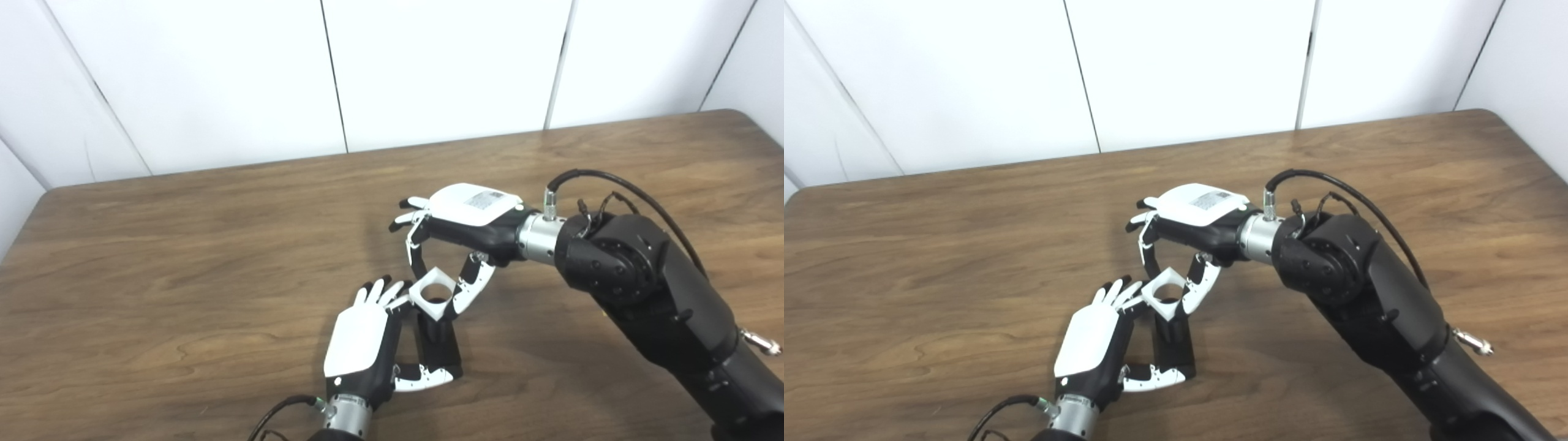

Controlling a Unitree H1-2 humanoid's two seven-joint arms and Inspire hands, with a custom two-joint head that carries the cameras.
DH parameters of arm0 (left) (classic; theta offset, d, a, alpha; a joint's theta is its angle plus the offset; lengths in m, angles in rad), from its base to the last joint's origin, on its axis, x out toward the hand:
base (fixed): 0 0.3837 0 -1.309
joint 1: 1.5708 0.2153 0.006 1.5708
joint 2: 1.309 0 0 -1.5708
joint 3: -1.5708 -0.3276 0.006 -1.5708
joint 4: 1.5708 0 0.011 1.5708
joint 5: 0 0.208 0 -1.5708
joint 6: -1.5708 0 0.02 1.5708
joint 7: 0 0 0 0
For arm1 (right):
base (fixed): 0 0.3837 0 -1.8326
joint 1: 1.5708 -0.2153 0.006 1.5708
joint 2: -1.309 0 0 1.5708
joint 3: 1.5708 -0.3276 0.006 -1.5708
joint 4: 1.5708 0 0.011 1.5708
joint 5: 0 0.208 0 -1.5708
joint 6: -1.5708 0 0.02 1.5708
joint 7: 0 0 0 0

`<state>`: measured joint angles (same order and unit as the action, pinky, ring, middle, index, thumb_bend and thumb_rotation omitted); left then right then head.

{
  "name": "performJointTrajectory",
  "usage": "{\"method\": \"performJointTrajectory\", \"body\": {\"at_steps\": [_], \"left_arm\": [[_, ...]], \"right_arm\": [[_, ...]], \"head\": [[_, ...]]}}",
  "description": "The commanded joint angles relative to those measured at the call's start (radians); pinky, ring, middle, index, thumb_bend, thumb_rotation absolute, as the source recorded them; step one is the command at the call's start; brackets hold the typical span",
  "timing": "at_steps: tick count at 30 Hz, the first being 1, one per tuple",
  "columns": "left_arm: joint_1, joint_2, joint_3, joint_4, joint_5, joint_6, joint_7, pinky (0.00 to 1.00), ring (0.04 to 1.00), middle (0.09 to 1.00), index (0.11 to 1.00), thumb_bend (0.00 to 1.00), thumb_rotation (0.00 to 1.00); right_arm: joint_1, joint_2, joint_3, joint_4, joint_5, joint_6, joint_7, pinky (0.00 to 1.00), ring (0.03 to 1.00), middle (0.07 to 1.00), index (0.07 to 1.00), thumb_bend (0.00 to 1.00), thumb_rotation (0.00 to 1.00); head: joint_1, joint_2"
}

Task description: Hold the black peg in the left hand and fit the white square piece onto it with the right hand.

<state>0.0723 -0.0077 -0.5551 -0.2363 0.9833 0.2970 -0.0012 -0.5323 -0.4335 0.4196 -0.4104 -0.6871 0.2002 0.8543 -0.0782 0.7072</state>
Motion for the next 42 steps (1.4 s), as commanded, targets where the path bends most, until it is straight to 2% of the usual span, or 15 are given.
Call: {"method": "performJointTrajectory", "body": {"at_steps": [1, 12, 42], "left_arm": [[0.005, -0.019, -0.018, 0.038, 0.016, -0.004, 0.001, 1.00, 0.978, 0.906, 0.648, 0.75, 0.31], [0.006, -0.022, -0.014, 0.038, 0.006, -0.008, 0.007, 1.00, 0.980, 0.905, 0.647, 0.76, 0.29], [-0.006, -0.019, -0.001, 0.027, 0.008, 0.010, -0.018, 1.00, 0.983, 0.912, 0.651, 0.75, 0.31]], "right_arm": [[-0.026, 0.009, -0.010, 0.001, 0.008, -0.030, -0.040, 0.94, 1.000, 0.912, 0.491, 0.52, 0.16], [-0.007, 0.011, -0.008, 0.030, 0.013, -0.052, -0.064, 0.94, 1.000, 0.918, 0.492, 0.52, 0.16], [0.013, -0.007, 0.001, -0.010, 0.014, -0.042, -0.034, 0.95, 1.000, 0.916, 0.491, 0.52, 0.15]], "head": [[-0.001, 0.002], [0.002, -0.001], [-0.002, 0.029]]}}
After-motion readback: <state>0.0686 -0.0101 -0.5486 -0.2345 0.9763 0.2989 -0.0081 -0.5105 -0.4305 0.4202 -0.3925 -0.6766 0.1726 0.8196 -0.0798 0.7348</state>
